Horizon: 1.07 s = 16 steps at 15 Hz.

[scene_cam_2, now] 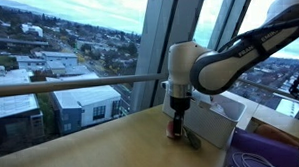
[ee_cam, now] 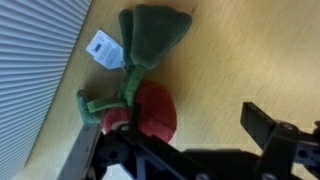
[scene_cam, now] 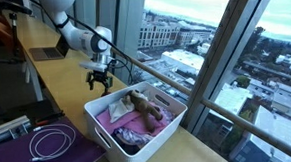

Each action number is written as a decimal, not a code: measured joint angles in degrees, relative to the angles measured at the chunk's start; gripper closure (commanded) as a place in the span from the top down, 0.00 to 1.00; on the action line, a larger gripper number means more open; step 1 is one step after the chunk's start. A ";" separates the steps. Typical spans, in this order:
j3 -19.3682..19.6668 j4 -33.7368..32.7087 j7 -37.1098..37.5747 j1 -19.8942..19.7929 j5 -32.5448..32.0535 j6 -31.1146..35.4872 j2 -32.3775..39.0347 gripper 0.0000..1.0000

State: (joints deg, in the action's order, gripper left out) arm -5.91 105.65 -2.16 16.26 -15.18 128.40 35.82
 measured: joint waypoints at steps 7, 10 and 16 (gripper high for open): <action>1.88 -3.99 -0.14 -0.04 -5.85 -0.07 1.15 1.00; 2.99 -7.03 -0.26 -0.87 -5.85 -0.36 2.79 1.00; 2.75 -10.44 -0.69 -4.41 -2.14 -1.51 8.26 1.00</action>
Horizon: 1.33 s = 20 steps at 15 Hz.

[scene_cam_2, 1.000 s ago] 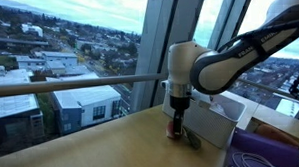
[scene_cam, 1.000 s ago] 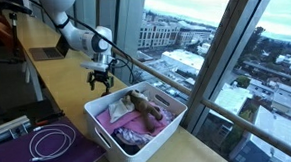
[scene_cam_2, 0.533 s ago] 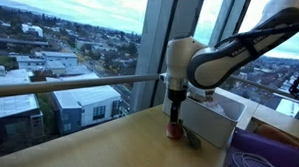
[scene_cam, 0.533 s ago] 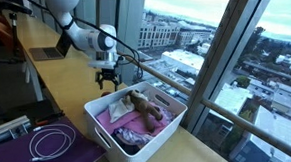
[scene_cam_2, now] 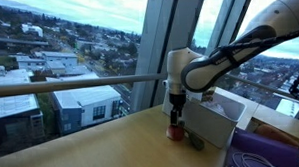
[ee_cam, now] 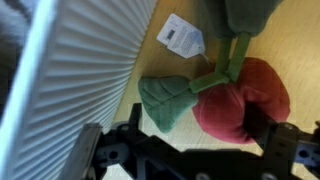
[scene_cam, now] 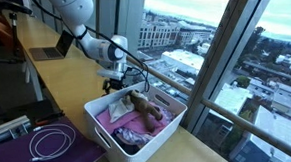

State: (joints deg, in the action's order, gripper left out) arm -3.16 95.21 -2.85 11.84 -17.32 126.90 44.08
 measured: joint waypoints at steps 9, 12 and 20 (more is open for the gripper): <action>-2.73 0.82 1.04 0.31 6.52 -1.16 2.32 0.51; -2.71 0.80 1.04 -1.09 6.73 -1.33 1.76 0.30; -3.28 0.17 1.14 -1.13 8.78 -4.47 -10.17 0.04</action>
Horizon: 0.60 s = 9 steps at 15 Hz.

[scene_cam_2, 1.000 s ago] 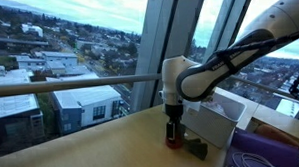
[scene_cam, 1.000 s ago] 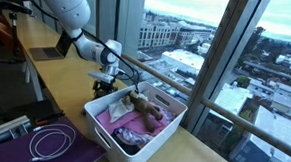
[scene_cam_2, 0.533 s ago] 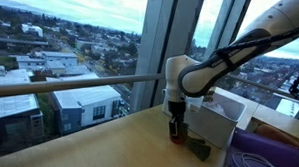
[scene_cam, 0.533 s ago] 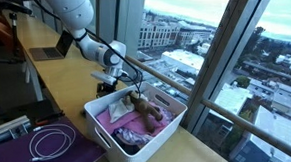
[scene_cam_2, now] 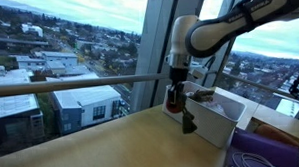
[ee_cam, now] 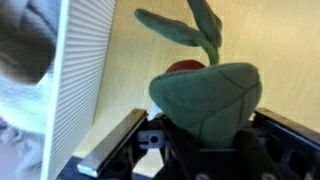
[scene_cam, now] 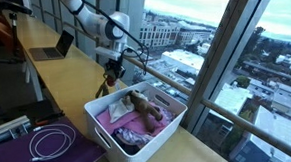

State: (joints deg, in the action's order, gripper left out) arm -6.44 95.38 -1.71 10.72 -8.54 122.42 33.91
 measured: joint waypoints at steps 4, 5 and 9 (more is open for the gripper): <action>2.06 -1.53 0.05 -1.54 -0.19 -0.10 -8.36 0.05; 2.97 -1.99 0.01 -2.38 -0.24 -0.37 -10.09 0.05; 6.49 -3.85 -1.37 -7.86 -0.11 -3.63 -14.91 0.05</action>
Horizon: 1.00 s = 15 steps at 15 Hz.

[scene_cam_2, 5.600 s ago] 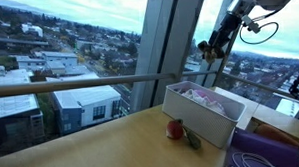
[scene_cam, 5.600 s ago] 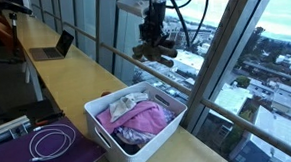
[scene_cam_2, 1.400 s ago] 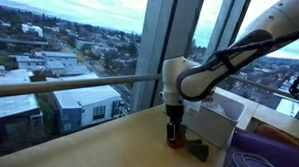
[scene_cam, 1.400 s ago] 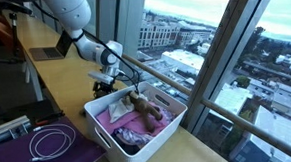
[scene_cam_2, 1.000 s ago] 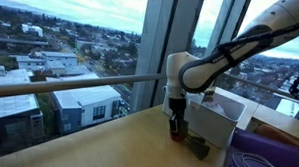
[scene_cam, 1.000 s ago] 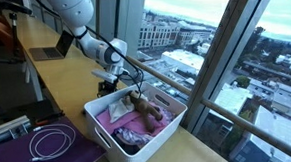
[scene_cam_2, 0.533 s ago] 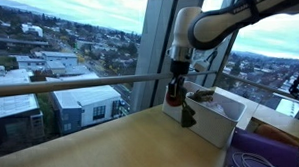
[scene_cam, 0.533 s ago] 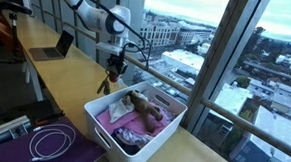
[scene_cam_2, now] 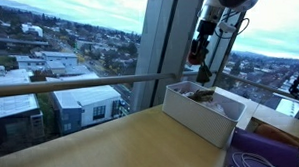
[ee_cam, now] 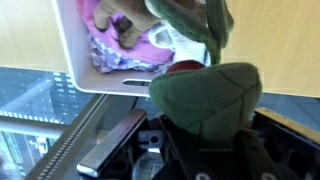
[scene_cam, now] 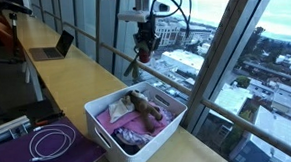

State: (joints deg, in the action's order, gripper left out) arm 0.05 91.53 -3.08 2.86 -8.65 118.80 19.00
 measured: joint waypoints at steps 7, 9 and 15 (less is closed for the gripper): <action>1.20 3.05 -1.99 -5.83 2.05 -0.99 1.49 0.44; 1.08 4.45 -1.88 -5.71 2.57 -0.96 2.79 0.58; 0.45 6.17 -1.57 -5.15 4.05 -0.95 3.60 0.99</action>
State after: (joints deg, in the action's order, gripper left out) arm 0.50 97.70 -4.65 -2.29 -4.60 117.84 22.60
